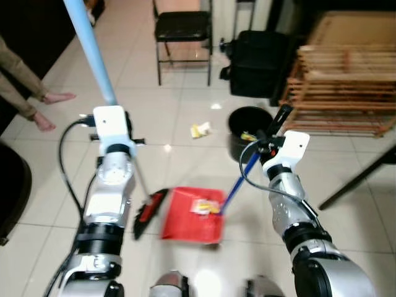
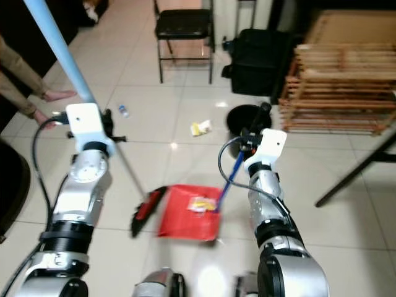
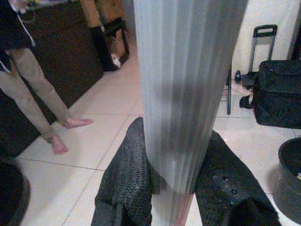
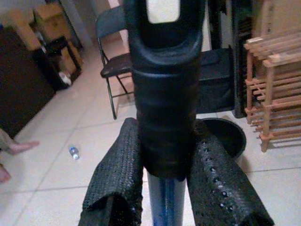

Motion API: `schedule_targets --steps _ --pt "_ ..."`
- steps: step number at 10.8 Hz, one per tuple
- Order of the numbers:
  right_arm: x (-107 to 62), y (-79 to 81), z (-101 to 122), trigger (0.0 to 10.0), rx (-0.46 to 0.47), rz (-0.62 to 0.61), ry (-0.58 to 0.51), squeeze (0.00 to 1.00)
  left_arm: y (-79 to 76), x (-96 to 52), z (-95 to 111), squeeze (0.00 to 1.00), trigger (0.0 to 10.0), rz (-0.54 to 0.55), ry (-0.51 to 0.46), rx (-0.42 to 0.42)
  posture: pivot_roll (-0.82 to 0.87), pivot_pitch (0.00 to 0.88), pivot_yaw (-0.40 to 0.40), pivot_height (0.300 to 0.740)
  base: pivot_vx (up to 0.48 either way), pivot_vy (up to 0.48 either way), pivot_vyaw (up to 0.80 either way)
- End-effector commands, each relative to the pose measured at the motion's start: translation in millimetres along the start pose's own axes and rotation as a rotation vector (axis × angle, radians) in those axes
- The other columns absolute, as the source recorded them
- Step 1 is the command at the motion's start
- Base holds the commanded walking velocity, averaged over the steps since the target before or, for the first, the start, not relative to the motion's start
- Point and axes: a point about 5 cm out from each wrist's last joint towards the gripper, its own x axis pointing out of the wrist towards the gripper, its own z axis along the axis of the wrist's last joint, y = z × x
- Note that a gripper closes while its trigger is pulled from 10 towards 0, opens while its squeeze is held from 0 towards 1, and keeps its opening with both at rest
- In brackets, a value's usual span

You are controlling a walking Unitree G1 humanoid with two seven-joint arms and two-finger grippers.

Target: Sweep floor

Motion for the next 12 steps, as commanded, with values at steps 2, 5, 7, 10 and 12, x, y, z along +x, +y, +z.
schedule_targets --steps 2,5,7,10,12 --pt "2.1 1.7 4.6 10.0 0.023 0.0 -0.026 0.0 -4.5 0.6 6.9 0.0 10.0 -0.007 -0.034 0.006 0.04 0.113 0.123 0.74 0.0 -0.48 0.0" --pt "1.4 -0.4 4.3 10.0 0.022 -0.006 -0.025 0.0 -3.5 0.9 5.7 0.0 10.0 -0.001 -0.031 -0.01 0.04 0.125 0.118 0.74 0.0 0.0 0.0" --pt "1.9 0.1 4.6 10.0 0.023 -0.004 -0.024 0.0 -5.2 1.3 5.3 0.0 10.0 -0.016 -0.028 -0.022 0.04 0.126 0.115 0.74 0.0 0.0 0.0" --pt "2.9 1.1 5.3 10.0 0.026 -0.001 -0.025 0.0 -7.0 1.7 8.0 0.0 10.0 -0.027 -0.043 -0.039 0.04 0.127 0.113 0.74 0.0 0.0 0.0" --pt "2.9 0.6 5.5 10.0 0.027 0.001 -0.024 0.0 -6.6 1.9 8.1 0.0 10.0 -0.018 -0.043 -0.031 0.04 0.131 0.11 0.74 0.144 0.0 0.0"
